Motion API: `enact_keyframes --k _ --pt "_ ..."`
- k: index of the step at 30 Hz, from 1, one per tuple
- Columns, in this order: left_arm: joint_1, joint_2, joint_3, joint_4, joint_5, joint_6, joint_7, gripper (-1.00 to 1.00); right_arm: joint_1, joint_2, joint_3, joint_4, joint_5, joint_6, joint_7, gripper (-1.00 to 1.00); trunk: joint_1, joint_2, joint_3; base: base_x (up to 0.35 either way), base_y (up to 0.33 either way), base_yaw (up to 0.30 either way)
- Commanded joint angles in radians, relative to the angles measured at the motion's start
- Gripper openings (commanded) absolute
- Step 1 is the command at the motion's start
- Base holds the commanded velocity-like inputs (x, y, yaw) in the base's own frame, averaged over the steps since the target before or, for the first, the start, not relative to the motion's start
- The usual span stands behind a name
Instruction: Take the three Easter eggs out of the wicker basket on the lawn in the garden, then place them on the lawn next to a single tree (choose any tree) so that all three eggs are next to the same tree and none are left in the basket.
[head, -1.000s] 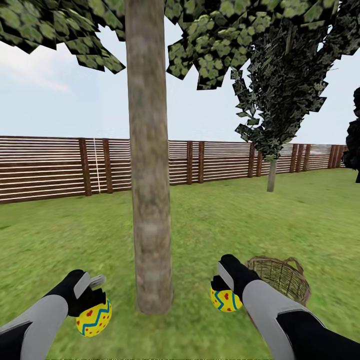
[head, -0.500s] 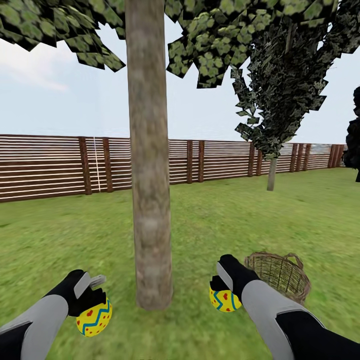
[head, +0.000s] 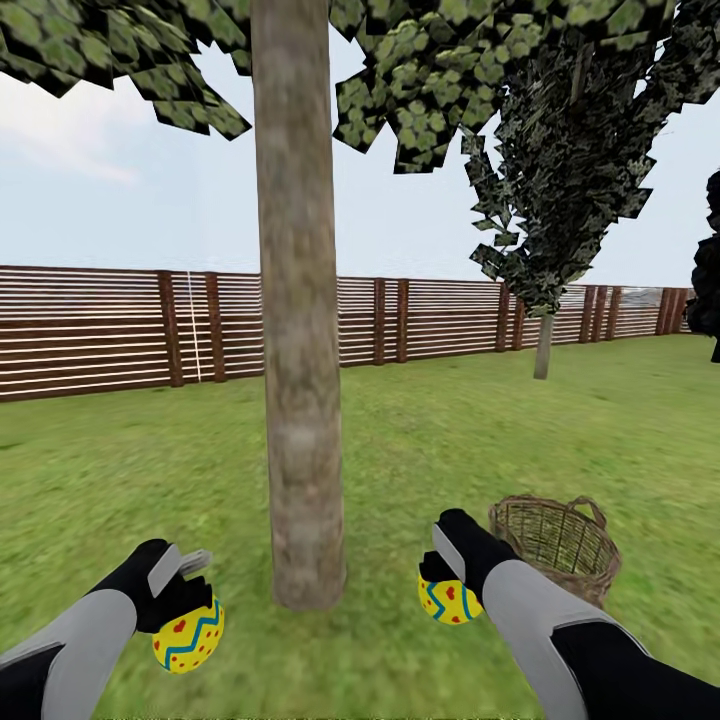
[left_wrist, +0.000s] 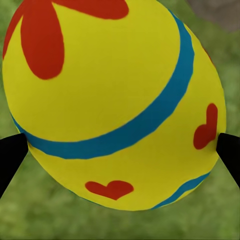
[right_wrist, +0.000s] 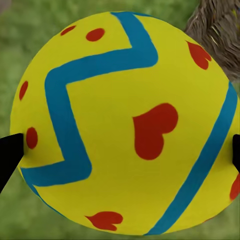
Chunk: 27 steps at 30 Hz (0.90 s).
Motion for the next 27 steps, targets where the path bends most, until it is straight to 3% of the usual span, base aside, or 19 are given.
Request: enact_keyframes --k 1,18,27 --pt "-0.001 0.0 0.001 -0.001 0.011 0.004 0.008 -1.0 -0.001 0.0 0.009 -0.001 -0.008 0.005 -0.005 -1.0 0.004 -0.008 -0.004 0.0 0.0 0.0" --pt "-0.001 -0.002 0.001 -0.001 0.011 0.004 0.008 -1.0 -0.001 0.0 0.009 -0.001 -0.008 0.005 -0.005 -1.0 0.069 -0.127 -0.052 0.0 0.0 0.023" --pt "0.0 -0.011 0.001 -0.001 0.011 0.004 0.008 -1.0 -0.001 0.0 0.009 -0.001 -0.008 0.005 -0.005 -1.0 0.073 -0.129 -0.081 0.0 0.0 0.0"
